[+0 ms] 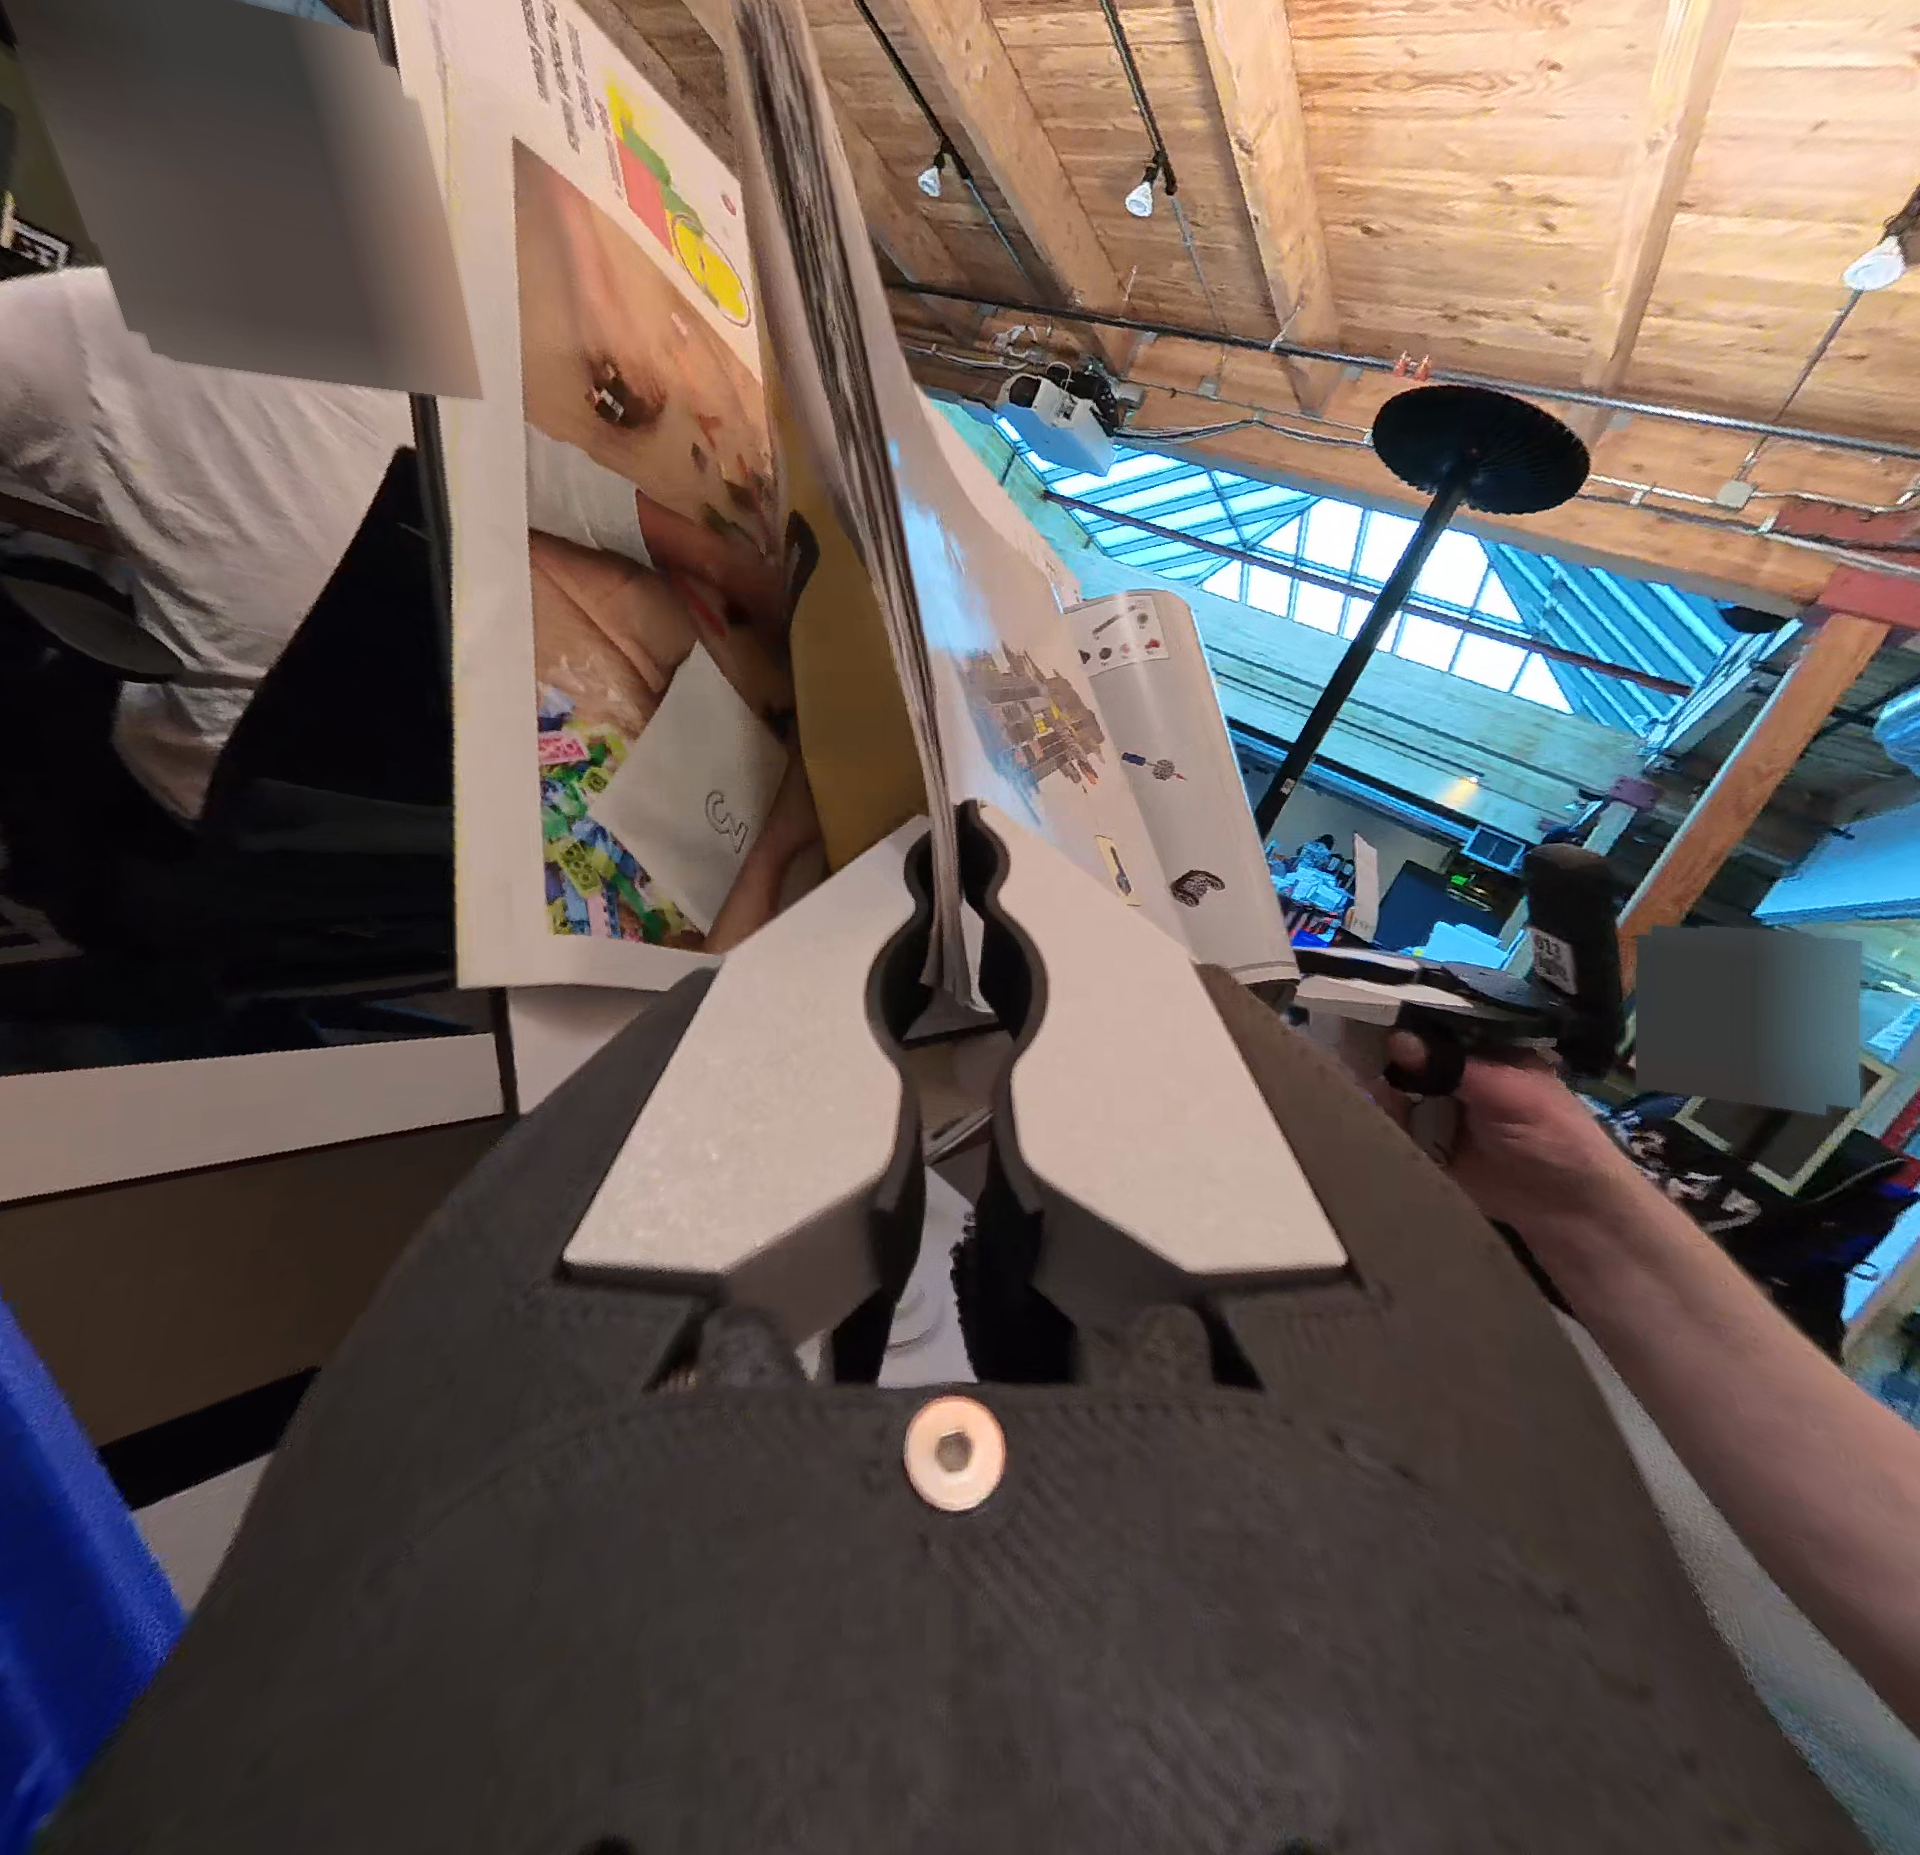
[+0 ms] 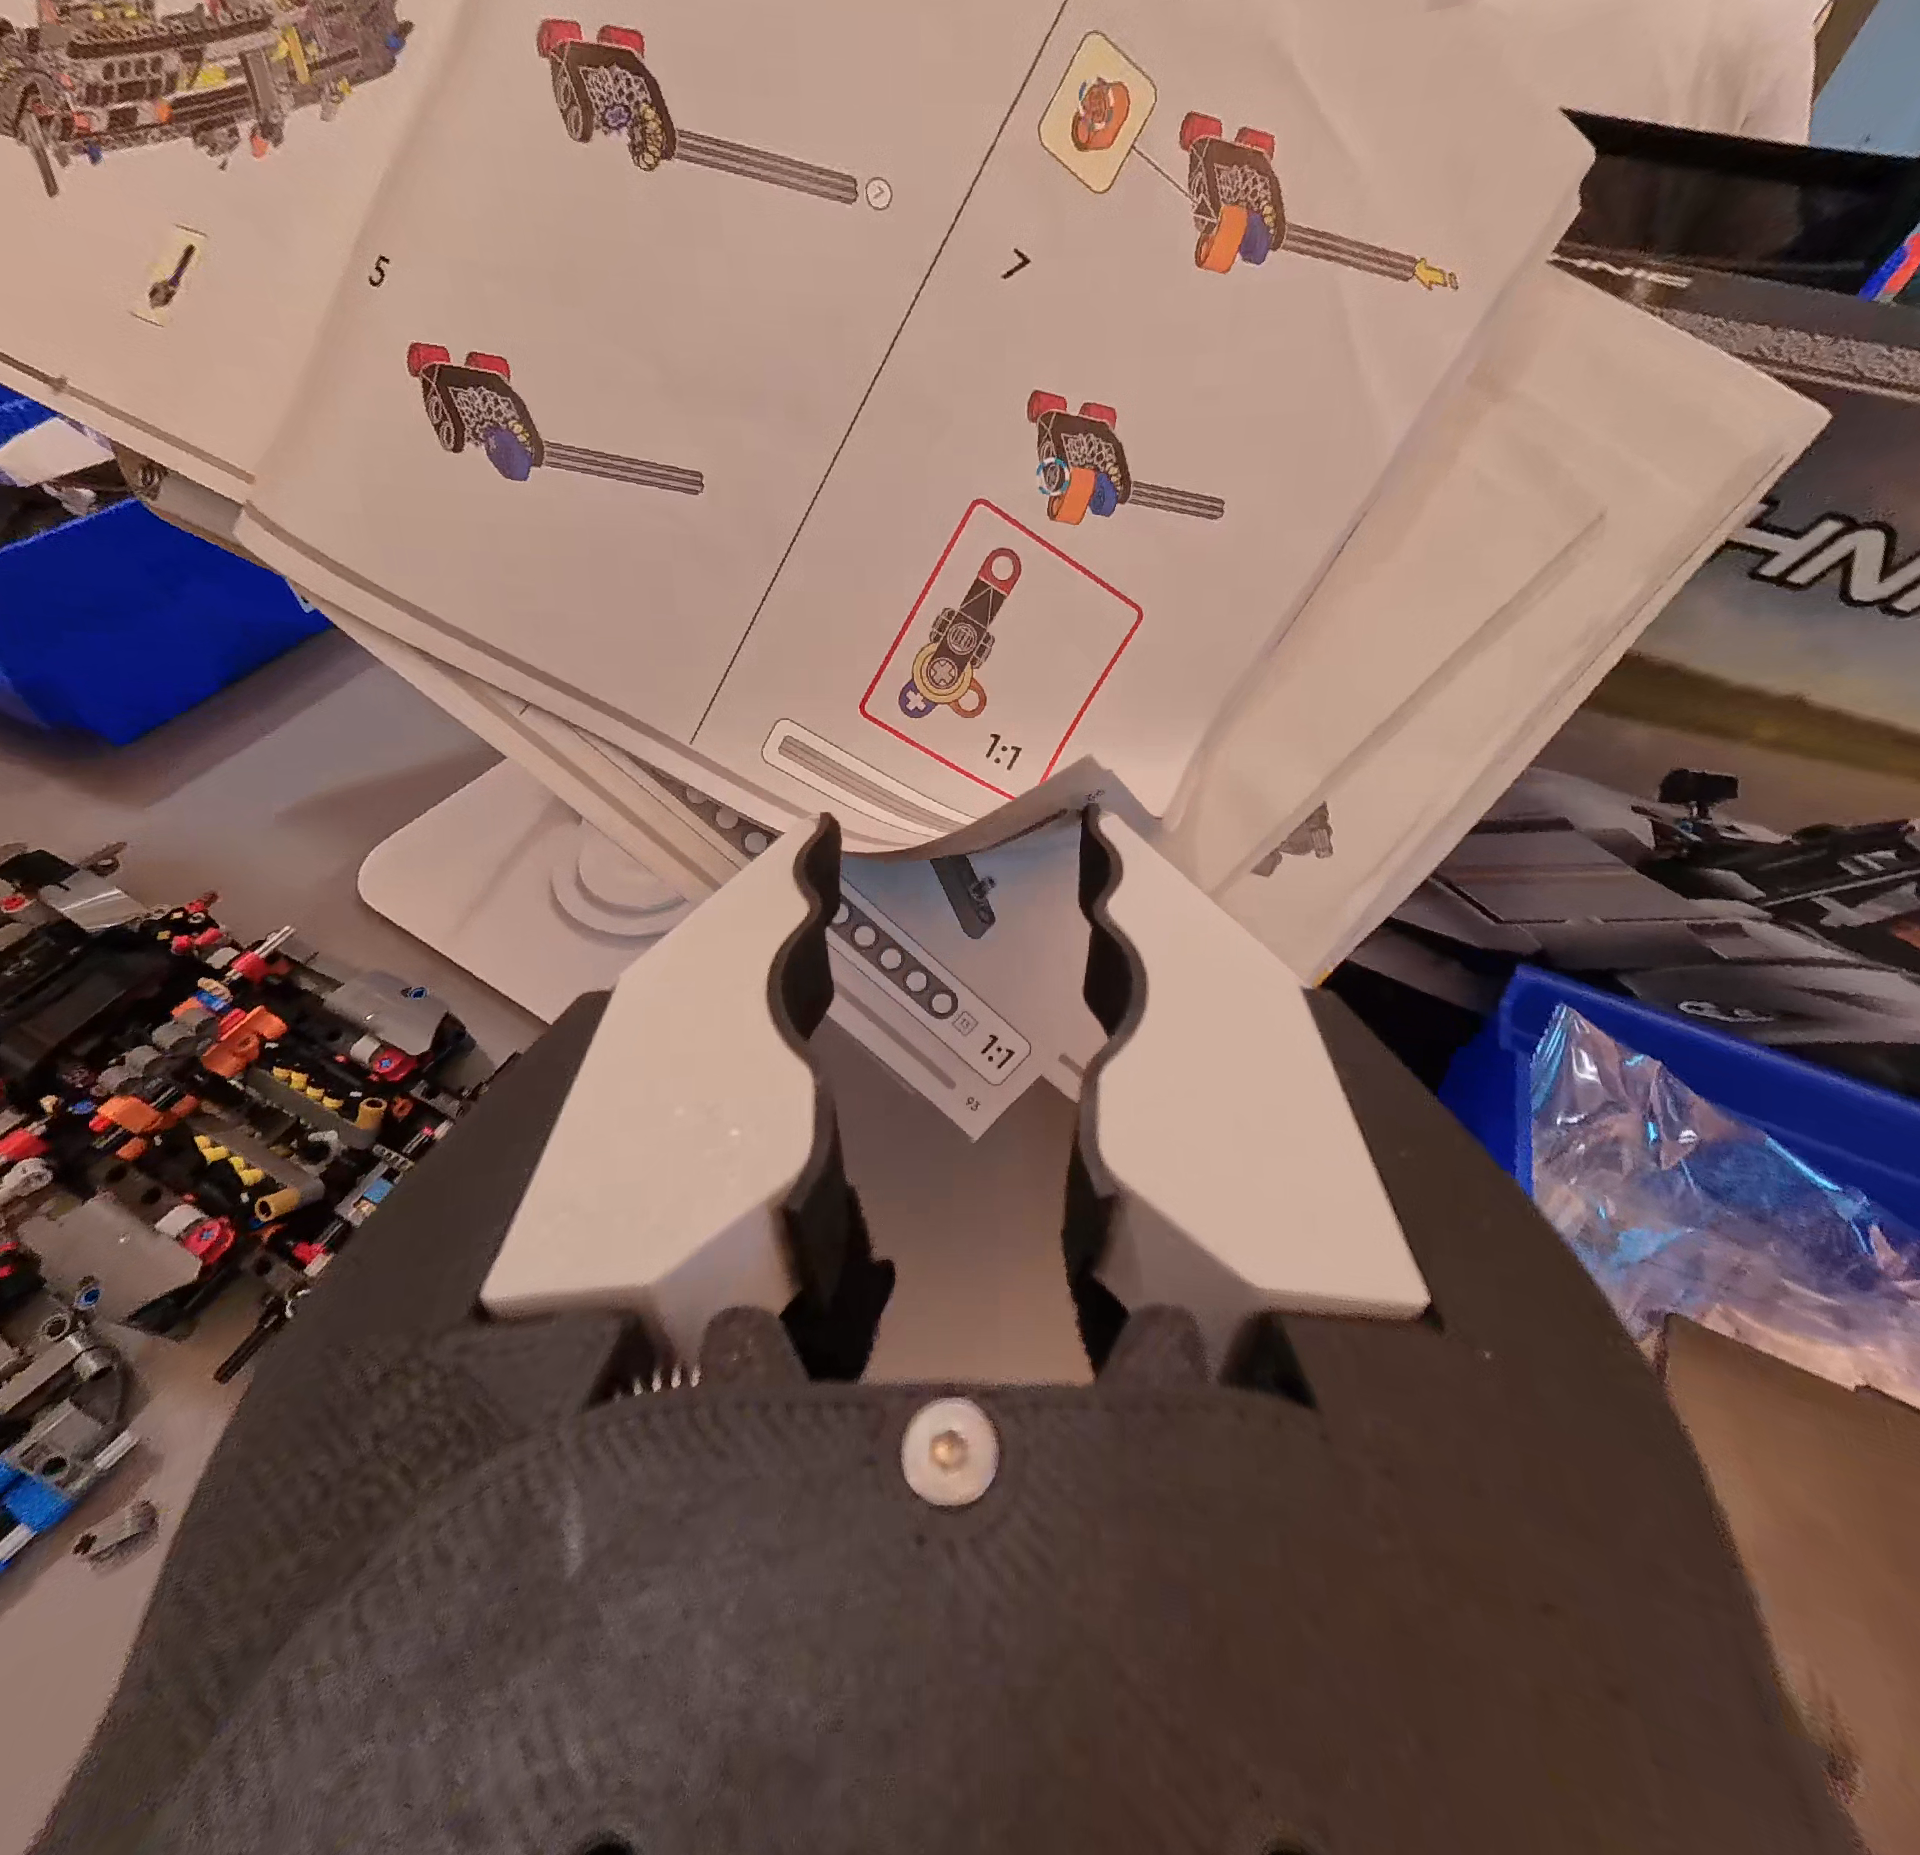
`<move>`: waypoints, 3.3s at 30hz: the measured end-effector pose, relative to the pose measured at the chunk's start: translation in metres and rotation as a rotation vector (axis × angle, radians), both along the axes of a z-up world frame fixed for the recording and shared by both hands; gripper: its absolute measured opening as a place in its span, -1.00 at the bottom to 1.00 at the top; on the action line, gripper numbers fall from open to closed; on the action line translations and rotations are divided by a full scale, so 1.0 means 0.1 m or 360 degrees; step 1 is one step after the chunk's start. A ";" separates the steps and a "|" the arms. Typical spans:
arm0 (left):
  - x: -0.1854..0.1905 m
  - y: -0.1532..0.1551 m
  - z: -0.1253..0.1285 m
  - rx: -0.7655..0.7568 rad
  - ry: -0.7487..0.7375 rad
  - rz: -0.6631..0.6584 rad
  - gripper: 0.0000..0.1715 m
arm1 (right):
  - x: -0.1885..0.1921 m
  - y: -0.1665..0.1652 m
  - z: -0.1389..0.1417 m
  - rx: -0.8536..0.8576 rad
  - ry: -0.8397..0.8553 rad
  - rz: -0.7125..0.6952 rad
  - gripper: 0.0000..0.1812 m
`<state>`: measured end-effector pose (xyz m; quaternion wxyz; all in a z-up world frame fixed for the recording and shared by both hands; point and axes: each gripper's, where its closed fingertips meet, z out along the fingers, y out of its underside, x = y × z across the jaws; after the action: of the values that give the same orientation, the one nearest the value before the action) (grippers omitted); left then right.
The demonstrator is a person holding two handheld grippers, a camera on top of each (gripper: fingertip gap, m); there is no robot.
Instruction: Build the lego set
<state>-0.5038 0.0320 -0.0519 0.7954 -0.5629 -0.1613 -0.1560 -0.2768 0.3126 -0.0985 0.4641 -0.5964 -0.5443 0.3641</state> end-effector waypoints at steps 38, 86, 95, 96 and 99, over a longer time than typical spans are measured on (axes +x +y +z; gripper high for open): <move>-0.22 -0.12 -0.10 -0.0029 -0.0001 0.0155 -1.00 | -0.78 0.15 0.22 0.0267 -0.0047 0.0168 0.16; -0.19 -0.15 -0.09 0.0006 -0.0020 0.0076 -1.00 | -0.79 0.14 0.18 0.0340 -0.0107 0.0234 -0.76; -0.19 -0.16 -0.07 0.0008 -0.0023 0.0068 -1.00 | -0.88 -0.96 0.74 -0.0095 0.0140 0.0820 -1.00; -0.19 -0.16 -0.07 0.0008 -0.0023 0.0068 -1.00 | -0.92 -1.15 0.86 -0.0097 0.0177 0.0885 -1.00; -0.19 -0.15 -0.08 0.0010 -0.0029 0.0064 -1.00 | -1.01 -1.98 1.15 -0.0110 0.0257 0.1271 -0.65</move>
<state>-0.5230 0.0168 -0.0594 0.7986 -0.5557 -0.1795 -0.1456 -0.3780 0.1144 0.0165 0.3073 -0.3230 -0.6824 0.5793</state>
